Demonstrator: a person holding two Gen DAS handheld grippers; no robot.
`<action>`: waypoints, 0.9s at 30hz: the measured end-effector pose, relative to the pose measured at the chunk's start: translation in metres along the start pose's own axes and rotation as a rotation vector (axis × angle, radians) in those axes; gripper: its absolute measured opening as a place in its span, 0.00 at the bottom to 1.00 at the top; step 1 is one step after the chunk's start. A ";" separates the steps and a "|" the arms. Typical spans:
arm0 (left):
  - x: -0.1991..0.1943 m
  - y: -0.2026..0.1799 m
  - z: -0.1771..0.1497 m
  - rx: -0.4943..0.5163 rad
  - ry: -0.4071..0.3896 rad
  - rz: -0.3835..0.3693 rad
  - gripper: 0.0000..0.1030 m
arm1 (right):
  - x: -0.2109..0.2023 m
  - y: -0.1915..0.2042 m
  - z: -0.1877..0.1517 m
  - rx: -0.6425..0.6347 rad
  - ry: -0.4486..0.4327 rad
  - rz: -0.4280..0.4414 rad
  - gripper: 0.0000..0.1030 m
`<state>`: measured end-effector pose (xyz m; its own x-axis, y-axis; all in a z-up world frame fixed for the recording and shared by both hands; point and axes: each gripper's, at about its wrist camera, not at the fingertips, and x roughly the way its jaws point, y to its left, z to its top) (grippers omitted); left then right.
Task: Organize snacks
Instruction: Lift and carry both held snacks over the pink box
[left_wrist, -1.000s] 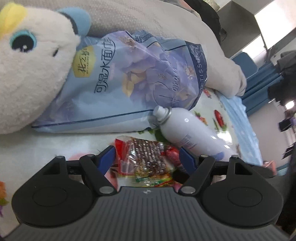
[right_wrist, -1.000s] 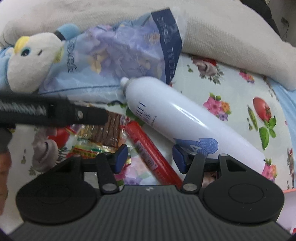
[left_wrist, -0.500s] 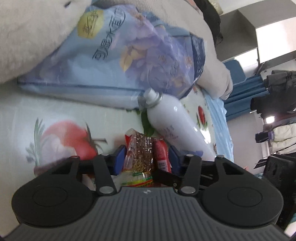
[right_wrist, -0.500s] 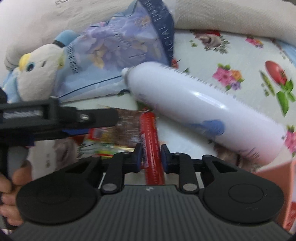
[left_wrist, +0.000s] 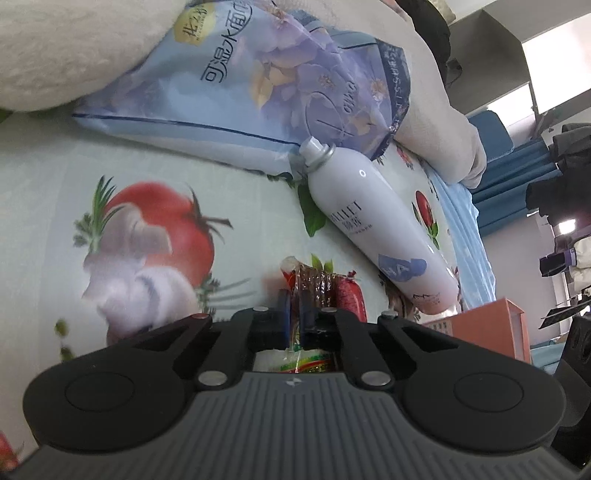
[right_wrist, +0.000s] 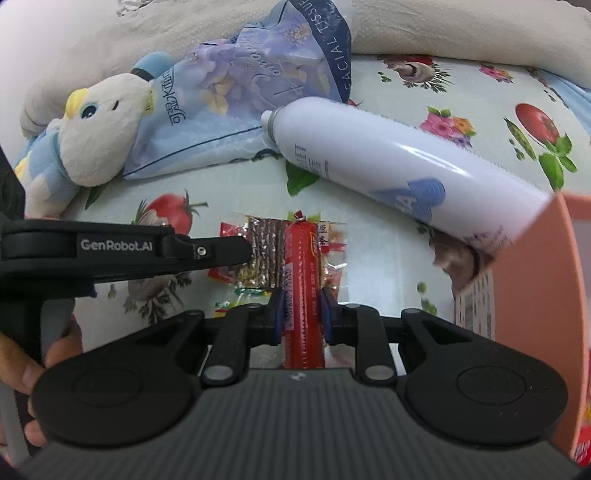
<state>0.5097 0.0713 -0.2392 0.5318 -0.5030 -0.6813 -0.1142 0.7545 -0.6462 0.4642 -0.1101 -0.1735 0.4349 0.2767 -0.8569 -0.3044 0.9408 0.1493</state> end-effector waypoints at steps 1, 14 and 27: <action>-0.005 0.000 -0.003 -0.002 -0.006 0.003 0.04 | -0.004 0.001 -0.003 -0.001 -0.004 -0.002 0.23; -0.089 -0.037 -0.048 0.128 -0.077 0.110 0.02 | -0.072 0.010 -0.036 0.019 -0.073 0.009 0.23; -0.139 -0.093 -0.089 0.234 -0.094 0.124 0.01 | -0.134 0.017 -0.062 0.023 -0.118 -0.007 0.23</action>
<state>0.3723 0.0332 -0.1149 0.6023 -0.3675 -0.7086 0.0074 0.8903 -0.4554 0.3481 -0.1434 -0.0864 0.5338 0.2902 -0.7943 -0.2822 0.9466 0.1562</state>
